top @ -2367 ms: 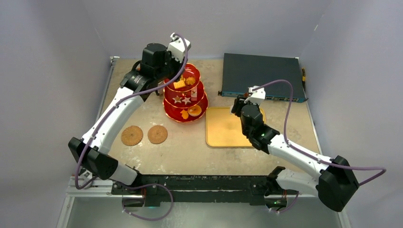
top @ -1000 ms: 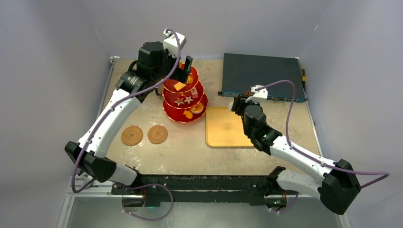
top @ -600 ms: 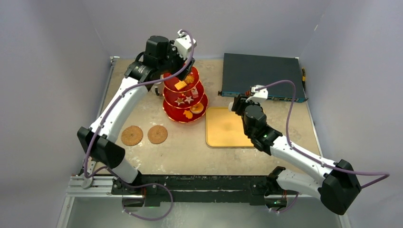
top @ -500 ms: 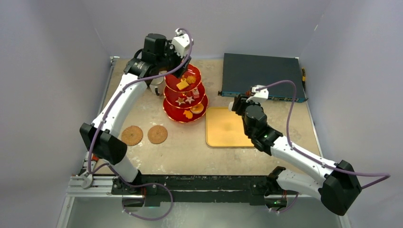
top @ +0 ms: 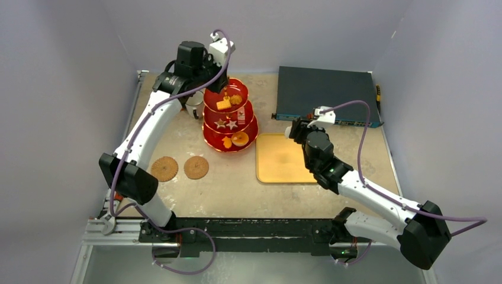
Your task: Serve the afternoon tea
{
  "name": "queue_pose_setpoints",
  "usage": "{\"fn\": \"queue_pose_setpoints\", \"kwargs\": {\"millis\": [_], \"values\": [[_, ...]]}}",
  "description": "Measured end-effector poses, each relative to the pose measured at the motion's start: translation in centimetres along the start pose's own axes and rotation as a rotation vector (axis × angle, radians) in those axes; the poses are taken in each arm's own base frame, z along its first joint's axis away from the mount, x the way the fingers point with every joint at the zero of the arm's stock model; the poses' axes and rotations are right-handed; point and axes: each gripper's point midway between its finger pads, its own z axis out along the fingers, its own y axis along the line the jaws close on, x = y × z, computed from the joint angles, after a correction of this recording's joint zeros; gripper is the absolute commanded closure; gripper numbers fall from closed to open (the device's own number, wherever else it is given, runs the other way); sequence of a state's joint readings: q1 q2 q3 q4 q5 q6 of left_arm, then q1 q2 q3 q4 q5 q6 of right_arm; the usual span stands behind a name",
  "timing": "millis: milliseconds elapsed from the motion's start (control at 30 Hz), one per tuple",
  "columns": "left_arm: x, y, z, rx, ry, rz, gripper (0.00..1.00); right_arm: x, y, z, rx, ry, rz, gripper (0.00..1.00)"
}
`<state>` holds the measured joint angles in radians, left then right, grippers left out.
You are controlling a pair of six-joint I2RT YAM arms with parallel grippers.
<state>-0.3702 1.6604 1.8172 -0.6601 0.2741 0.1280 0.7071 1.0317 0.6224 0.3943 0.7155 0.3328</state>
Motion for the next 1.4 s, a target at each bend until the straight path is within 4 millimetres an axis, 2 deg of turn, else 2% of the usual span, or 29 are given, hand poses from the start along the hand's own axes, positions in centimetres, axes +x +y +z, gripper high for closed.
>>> {"fn": "queue_pose_setpoints", "kwargs": {"millis": [133, 333, 367, 433, 467, 600, 667, 800, 933, 1200, 1300, 1400], "values": [[0.0, -0.2, -0.1, -0.081, -0.011, -0.086, 1.00, 0.1, -0.1, 0.0, 0.001, 0.001, -0.001, 0.63], [0.8, 0.6, -1.8, -0.277, -0.039, -0.244, 0.99, 0.1, -0.1, 0.0, 0.000, 0.001, -0.001, 0.63], [0.9, 1.0, -1.9, -0.308, -0.042, -0.266, 0.90, 0.1, -0.1, 0.0, 0.000, 0.001, -0.001, 0.63], [1.0, 1.8, -2.2, -0.371, -0.053, -0.326, 0.61, 0.1, -0.1, 0.0, 0.000, 0.002, -0.001, 0.63], [1.0, 2.1, -2.3, -0.388, -0.057, -0.338, 0.50, 0.1, -0.1, 0.0, 0.000, 0.002, -0.002, 0.63], [0.3, 2.1, -2.7, -0.403, -0.100, -0.405, 0.10, 0.1, 0.0, 0.0, 0.000, 0.001, -0.001, 0.63], [-0.2, 1.8, -2.9, -0.384, -0.119, -0.408, 0.04, 0.1, 0.0, 0.0, 0.000, 0.001, -0.001, 0.62], [-1.1, 0.6, -3.6, -0.301, -0.132, -0.348, 0.01, 0.1, 0.0, 0.0, -0.001, 0.001, -0.001, 0.62], [-1.3, -0.6, -4.6, -0.153, -0.113, -0.212, 0.01, 0.1, 0.0, 0.0, -0.001, 0.001, -0.001, 0.62], [-0.3, 3.8, -8.4, 0.050, -0.070, 0.096, 0.02, 0.1, -0.1, 0.0, 0.000, 0.002, -0.002, 0.62], [0.0, 3.7, -8.0, 0.165, -0.061, 0.190, 0.05, -0.1, -0.1, -0.1, -0.002, -0.003, 0.002, 0.62], [2.0, 2.8, -6.6, 0.305, -0.032, 0.229, 0.10, -0.5, -0.1, -0.3, -0.006, -0.012, 0.010, 0.62]]}}
